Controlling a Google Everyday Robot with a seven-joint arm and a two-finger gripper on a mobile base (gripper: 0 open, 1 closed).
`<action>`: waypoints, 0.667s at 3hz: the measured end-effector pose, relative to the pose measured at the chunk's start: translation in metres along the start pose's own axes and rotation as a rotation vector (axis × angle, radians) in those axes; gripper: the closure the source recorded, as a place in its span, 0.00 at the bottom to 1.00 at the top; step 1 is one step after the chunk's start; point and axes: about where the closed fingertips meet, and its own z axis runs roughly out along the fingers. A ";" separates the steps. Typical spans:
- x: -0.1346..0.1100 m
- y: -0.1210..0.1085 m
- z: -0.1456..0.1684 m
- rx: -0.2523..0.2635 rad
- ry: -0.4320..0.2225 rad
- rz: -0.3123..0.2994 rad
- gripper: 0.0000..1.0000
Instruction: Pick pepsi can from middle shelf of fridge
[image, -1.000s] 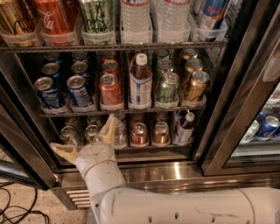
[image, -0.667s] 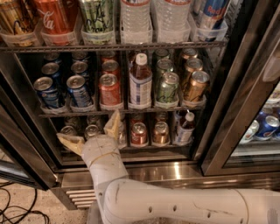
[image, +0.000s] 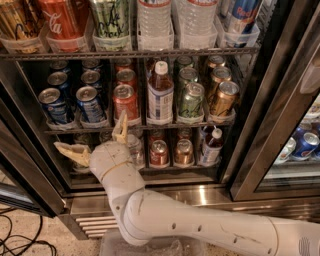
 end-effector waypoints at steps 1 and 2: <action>-0.007 0.003 0.005 -0.027 -0.033 0.003 0.00; -0.035 0.038 -0.017 -0.129 -0.062 -0.033 0.00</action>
Offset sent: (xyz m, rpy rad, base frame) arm -0.1187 0.0614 0.0436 -0.0994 -0.1016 0.2965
